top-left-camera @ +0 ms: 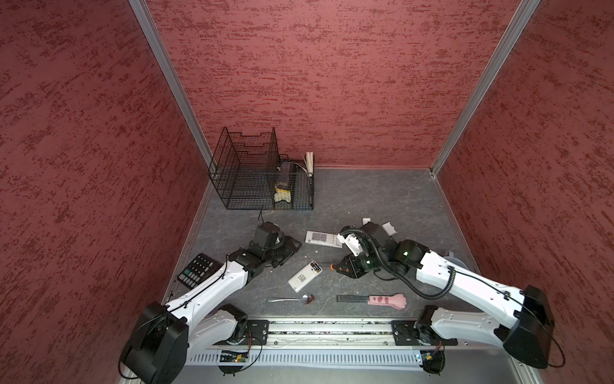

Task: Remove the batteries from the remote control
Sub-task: 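Lower the small white remote with the left gripper while the right lowers the screwdriver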

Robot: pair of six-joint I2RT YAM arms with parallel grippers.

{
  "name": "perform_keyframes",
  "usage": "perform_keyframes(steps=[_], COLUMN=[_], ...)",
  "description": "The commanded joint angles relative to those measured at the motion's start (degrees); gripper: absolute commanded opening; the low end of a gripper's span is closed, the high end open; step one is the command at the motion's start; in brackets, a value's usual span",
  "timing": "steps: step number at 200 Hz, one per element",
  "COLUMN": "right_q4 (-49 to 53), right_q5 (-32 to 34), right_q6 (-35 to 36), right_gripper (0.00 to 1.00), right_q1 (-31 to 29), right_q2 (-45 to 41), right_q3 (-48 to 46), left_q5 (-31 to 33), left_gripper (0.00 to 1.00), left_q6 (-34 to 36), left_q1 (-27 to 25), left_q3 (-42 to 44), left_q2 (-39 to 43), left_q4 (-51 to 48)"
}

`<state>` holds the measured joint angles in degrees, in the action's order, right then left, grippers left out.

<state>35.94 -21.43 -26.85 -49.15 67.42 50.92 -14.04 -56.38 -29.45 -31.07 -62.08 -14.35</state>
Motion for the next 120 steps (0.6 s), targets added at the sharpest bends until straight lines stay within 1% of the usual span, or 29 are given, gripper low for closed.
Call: perform_keyframes(steps=[1, 23, 43, 80, 120], right_q4=[0.8, 0.7, 1.2, -2.2, -7.1], right_q5=[1.7, 4.0, 5.5, 4.6, 3.7], right_q6=[-6.2, -11.8, -14.8, -16.9, -17.8], right_gripper=[0.0, 0.0, 0.0, 0.0, 0.0], right_q1=[-0.7, -0.9, -0.9, -0.9, -1.3], right_q2=[-0.7, -2.1, -2.7, -1.5, 1.0], right_q3=[-1.8, -3.9, -5.3, -7.6, -9.2], left_q5=[2.0, 4.9, 7.3, 9.4, 10.7], left_gripper=[0.49, 0.4, 0.33, 0.33, 0.41], left_q6=[3.0, 4.2, 4.8, 5.0, 5.1], left_q1=[-2.4, -5.4, -7.4, -8.7, -9.0], left_q3=[-0.8, -1.3, -1.5, -1.6, -1.3], left_q2=[-0.6, -2.2, -4.2, -6.4, -6.8], left_q4=[-3.6, -5.7, -7.2, -7.2, -8.1])
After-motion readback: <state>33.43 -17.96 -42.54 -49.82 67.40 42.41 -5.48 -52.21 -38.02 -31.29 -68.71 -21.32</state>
